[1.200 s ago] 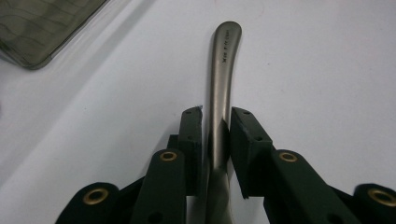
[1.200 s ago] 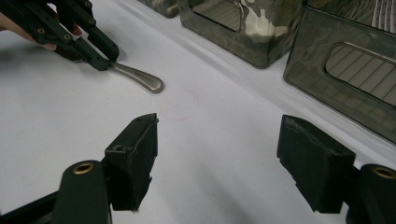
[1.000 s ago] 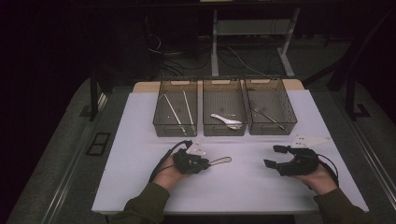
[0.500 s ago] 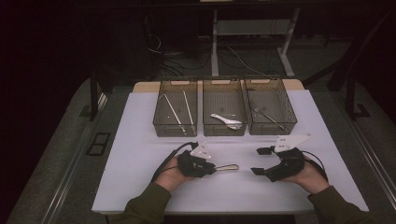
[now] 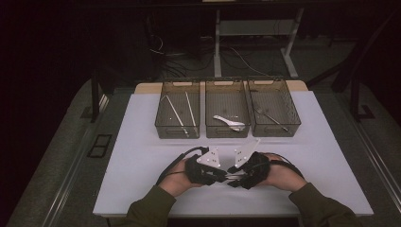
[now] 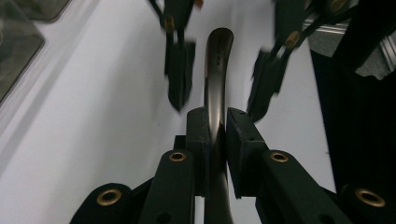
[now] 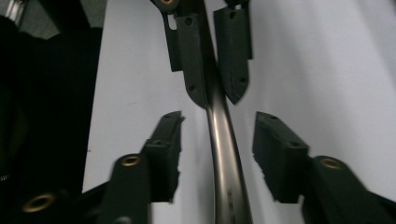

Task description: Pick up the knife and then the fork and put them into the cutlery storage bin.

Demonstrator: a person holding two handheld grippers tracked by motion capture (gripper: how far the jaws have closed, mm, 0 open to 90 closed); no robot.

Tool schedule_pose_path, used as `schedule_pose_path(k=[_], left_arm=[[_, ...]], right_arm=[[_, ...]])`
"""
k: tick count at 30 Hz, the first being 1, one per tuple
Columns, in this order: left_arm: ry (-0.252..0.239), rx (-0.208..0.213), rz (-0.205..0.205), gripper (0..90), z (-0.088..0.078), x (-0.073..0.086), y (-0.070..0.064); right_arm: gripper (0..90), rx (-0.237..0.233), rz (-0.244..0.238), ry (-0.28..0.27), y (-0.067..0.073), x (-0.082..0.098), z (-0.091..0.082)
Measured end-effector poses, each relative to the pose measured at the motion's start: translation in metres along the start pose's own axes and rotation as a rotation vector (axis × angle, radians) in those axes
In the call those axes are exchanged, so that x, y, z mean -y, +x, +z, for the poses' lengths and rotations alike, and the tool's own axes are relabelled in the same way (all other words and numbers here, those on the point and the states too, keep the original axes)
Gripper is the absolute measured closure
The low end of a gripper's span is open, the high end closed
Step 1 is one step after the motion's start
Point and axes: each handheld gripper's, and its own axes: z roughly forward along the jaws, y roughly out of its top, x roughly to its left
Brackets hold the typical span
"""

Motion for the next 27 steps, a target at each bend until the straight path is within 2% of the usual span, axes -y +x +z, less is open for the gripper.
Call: schedule_pose_path(k=[3, 5, 6, 8, 11, 13, 14, 17, 19, 20, 21, 23, 25, 26, 27], left_arm=[[0.006, 0.008, 0.017, 78.6, -0.001, -0.002, -0.001], [0.006, 0.012, 0.032, 78.7, -0.001, -0.004, -0.001], [0.000, 0.015, 0.027, 78.7, 0.000, -0.004, -0.002], [0.006, 0.012, 0.036, 78.6, 0.000, -0.006, -0.003], [0.005, 0.024, 0.048, 78.6, 0.000, -0.006, -0.004], [-0.002, 0.021, 0.054, 78.6, -0.001, -0.007, -0.006], [0.005, 0.024, 0.061, 78.5, -0.001, -0.007, -0.006], [-0.014, 0.029, 0.063, 78.1, -0.003, -0.007, -0.005], [-0.027, 0.030, 0.052, 76.9, -0.004, -0.007, -0.004], [-0.041, 0.023, 0.045, 74.4, -0.005, -0.007, -0.004], [-0.058, 0.009, 0.030, 70.3, -0.007, -0.006, -0.002], [-0.089, -0.018, -0.012, 60.5, -0.013, -0.003, -0.001], [-0.123, -0.026, -0.037, 57.4, -0.019, 0.000, 0.002], [-0.136, -0.035, -0.059, 54.4, -0.021, 0.002, 0.002], [-0.147, -0.042, -0.080, 53.5, -0.025, 0.005, 0.003]], right_arm=[[68.0, -0.009, -0.018, 0.012, 0.000, -0.001, 0.005], [72.4, -0.016, -0.024, 0.011, 0.001, -0.001, 0.005], [74.2, -0.022, -0.020, 0.011, 0.001, -0.002, 0.004], [75.9, -0.021, -0.019, 0.020, 0.003, -0.002, 0.004], [77.5, -0.025, -0.049, 0.019, 0.004, -0.002, 0.004], [77.9, -0.036, -0.043, 0.015, 0.005, -0.002, 0.003], [78.1, -0.033, -0.057, 0.010, 0.005, -0.001, 0.002], [78.3, -0.035, -0.054, -0.003, 0.006, -0.001, 0.001], [78.4, -0.016, -0.054, -0.011, 0.007, -0.001, -0.002], [78.4, -0.021, -0.036, -0.011, 0.007, 0.000, -0.003], [78.4, -0.007, -0.048, -0.013, 0.006, 0.001, -0.003], [78.5, -0.003, -0.014, -0.016, 0.004, 0.003, -0.005], [78.5, 0.011, 0.001, -0.019, 0.002, 0.006, -0.007], [78.5, 0.023, -0.013, -0.026, -0.002, 0.008, -0.009], [78.5, 0.030, -0.007, -0.029, -0.003, 0.009, -0.010]])
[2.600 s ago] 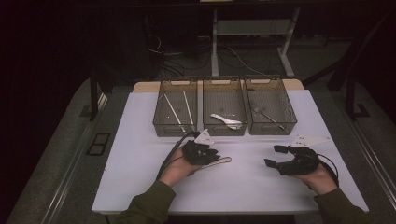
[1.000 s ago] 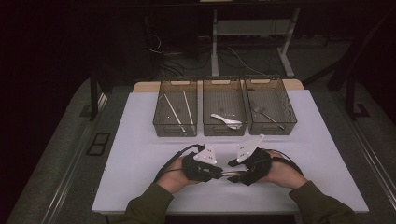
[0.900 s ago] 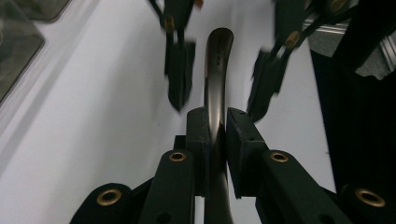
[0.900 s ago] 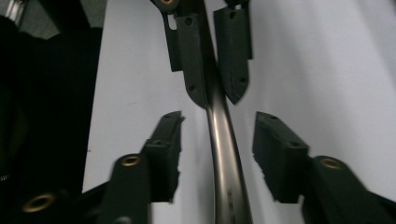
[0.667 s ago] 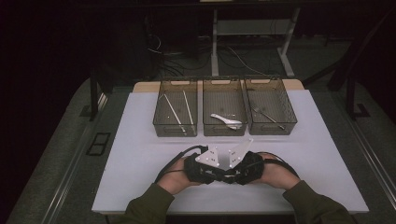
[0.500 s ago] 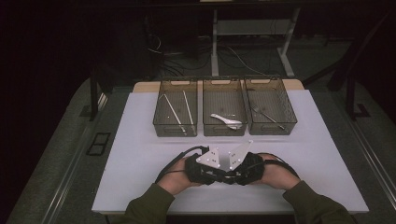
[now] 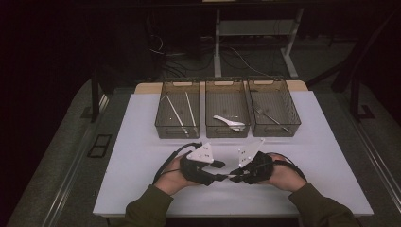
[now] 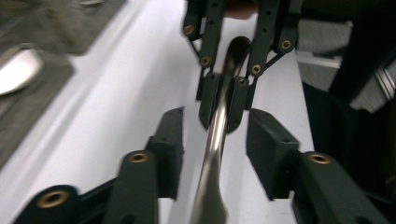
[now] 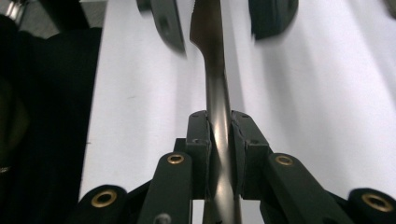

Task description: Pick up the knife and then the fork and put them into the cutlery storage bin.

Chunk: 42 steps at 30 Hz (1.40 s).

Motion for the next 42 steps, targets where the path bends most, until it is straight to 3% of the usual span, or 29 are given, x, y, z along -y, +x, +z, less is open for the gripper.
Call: schedule_pose_path(k=[2, 3, 6, 10, 19, 26, 33, 38, 42], left_arm=[[-0.015, -0.030, -0.018, 51.0, -0.007, 0.004, 0.002], [-0.022, -0.049, -0.025, 48.3, -0.012, 0.005, 0.003], [-0.059, -0.097, -0.049, 40.7, -0.027, 0.010, 0.004], [-0.099, -0.149, -0.089, 37.5, -0.046, 0.018, 0.001], [-0.100, -0.244, -0.173, 24.3, -0.063, 0.049, 0.000], [-0.094, -0.258, -0.239, 13.6, -0.062, 0.071, 0.004], [-0.074, -0.281, -0.233, 8.5, -0.059, 0.074, 0.005], [-0.062, -0.282, -0.235, 0.0, -0.056, 0.075, 0.006], [-0.068, -0.284, -0.238, 0.0, -0.056, 0.075, 0.006]], right_arm=[[78.5, 0.013, 0.009, -0.014, -0.003, 0.003, -0.005], [78.5, -0.004, 0.039, -0.013, -0.003, 0.003, -0.008], [78.5, 0.026, 0.056, -0.025, -0.007, 0.009, -0.017], [78.4, 0.075, 0.127, -0.038, -0.016, 0.020, -0.033], [78.4, 0.166, 0.290, -0.135, -0.037, 0.041, -0.073], [78.3, 0.265, 0.392, -0.208, -0.059, 0.057, -0.102], [78.3, 0.378, 0.515, -0.264, -0.087, 0.070, -0.122], [78.3, 0.461, 0.604, -0.273, -0.108, 0.076, -0.134], [78.3, 0.519, 0.669, -0.274, -0.122, 0.080, -0.141]])
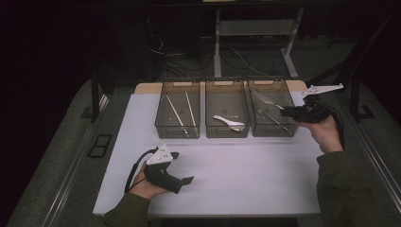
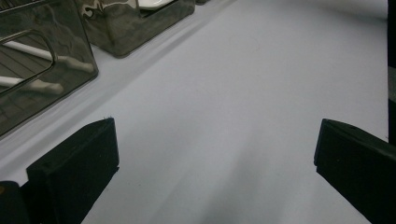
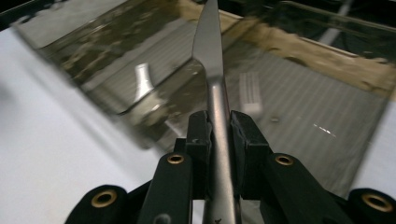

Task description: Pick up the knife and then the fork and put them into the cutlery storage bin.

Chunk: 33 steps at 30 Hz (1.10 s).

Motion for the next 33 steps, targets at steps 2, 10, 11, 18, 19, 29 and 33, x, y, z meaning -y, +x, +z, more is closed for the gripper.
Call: schedule_pose_path(k=[2, 10, 11, 18, 19, 29, 33], left_arm=[[-0.004, 0.001, -0.004, 0.0, 0.000, 0.000, 0.000], [-0.011, 0.009, 0.002, 0.0, 0.000, 0.000, 0.000], [-0.011, 0.010, 0.003, 0.0, 0.000, 0.000, 0.000], [-0.016, 0.015, 0.004, 0.0, 0.000, 0.000, 0.000], [-0.017, 0.015, 0.006, 0.0, -0.001, 0.000, 0.000], [-0.011, 0.021, 0.010, 0.0, -0.001, 0.000, 0.000], [-0.010, 0.023, 0.009, 0.0, 0.000, 0.000, 0.000]], right_arm=[[78.3, 0.032, 0.022, 0.007, -0.007, -0.004, 0.002], [78.3, 0.102, 0.087, 0.053, -0.029, -0.014, 0.022], [78.3, 0.112, 0.093, 0.067, -0.031, -0.014, 0.026], [78.3, 0.142, 0.115, 0.154, -0.033, -0.011, 0.050], [78.2, 0.150, 0.109, 0.166, -0.033, -0.010, 0.054], [78.1, 0.164, 0.093, 0.254, -0.027, -0.008, 0.074], [78.0, 0.172, 0.081, 0.276, -0.026, -0.008, 0.078]])
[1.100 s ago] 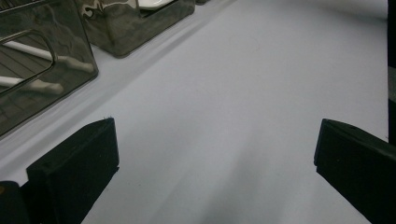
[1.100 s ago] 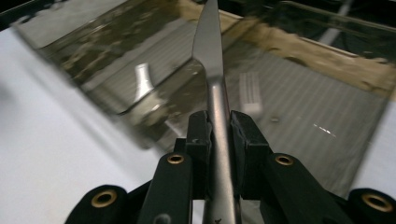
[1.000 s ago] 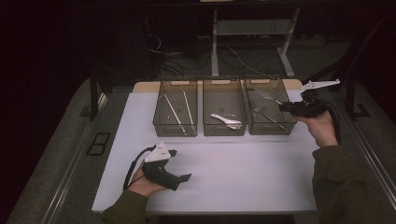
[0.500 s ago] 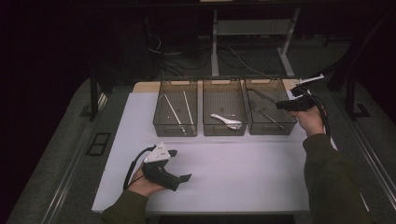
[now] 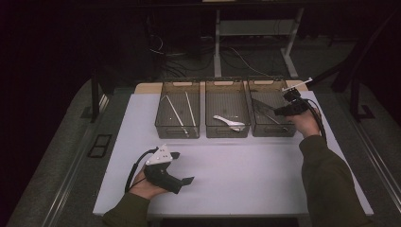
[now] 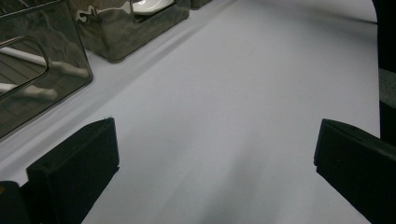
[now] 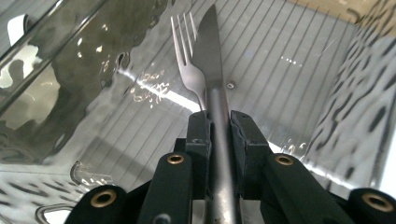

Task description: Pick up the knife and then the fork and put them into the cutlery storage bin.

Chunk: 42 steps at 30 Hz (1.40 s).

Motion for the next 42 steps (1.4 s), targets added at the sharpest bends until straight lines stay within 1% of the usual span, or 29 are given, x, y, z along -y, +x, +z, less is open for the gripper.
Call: schedule_pose_path(k=[7, 9, 13, 17, 18, 20, 25, 27, 29, 30, 32, 35, 40, 42], left_arm=[[0.009, 0.006, 0.004, 0.0, 0.001, 0.001, 0.000], [0.007, 0.006, 0.004, 0.0, 0.001, 0.001, -0.001], [0.008, 0.006, 0.005, 0.0, 0.001, 0.001, 0.000], [0.007, 0.005, 0.006, 0.0, 0.001, 0.001, 0.000], [0.008, 0.006, 0.005, 0.0, 0.001, 0.001, 0.000], [0.006, 0.007, 0.005, 0.0, 0.001, 0.001, -0.001], [0.006, 0.006, 0.006, 0.0, 0.001, 0.001, -0.001], [0.007, 0.005, 0.007, 0.0, 0.001, 0.001, 0.000], [0.007, 0.004, 0.006, 0.0, 0.001, 0.001, 0.000], [0.006, 0.004, 0.006, 0.0, 0.001, 0.001, 0.000], [0.004, 0.007, 0.007, 0.0, 0.002, 0.001, 0.000], [0.004, 0.008, 0.010, 0.0, 0.003, 0.001, 0.001], [0.004, 0.008, 0.011, 0.0, 0.003, 0.002, 0.003], [0.000, 0.007, 0.012, 0.0, 0.003, 0.002, 0.003]], right_arm=[[77.4, 0.013, -0.016, 0.033, 0.001, 0.001, 0.004], [76.3, 0.018, -0.022, 0.034, 0.001, 0.002, 0.004], [70.3, 0.008, -0.002, -0.018, -0.001, 0.000, -0.002], [64.8, -0.021, 0.025, -0.075, -0.007, 0.000, -0.009], [62.5, -0.037, 0.039, -0.089, -0.009, 0.001, -0.011], [57.5, -0.050, 0.058, -0.108, -0.011, 0.002, -0.014], [45.9, -0.073, 0.076, -0.149, -0.016, 0.004, -0.020], [41.2, -0.078, 0.070, -0.171, -0.017, 0.005, -0.024], [38.5, -0.101, 0.072, -0.182, -0.017, 0.006, -0.026], [37.5, -0.109, 0.064, -0.195, -0.017, 0.007, -0.028], [33.1, -0.111, 0.056, -0.225, -0.016, 0.010, -0.031], [27.2, -0.137, 0.053, -0.262, -0.014, 0.014, -0.035], [20.2, -0.180, 0.038, -0.305, -0.007, 0.022, -0.043], [20.1, -0.186, 0.032, -0.336, -0.001, 0.027, -0.048]])
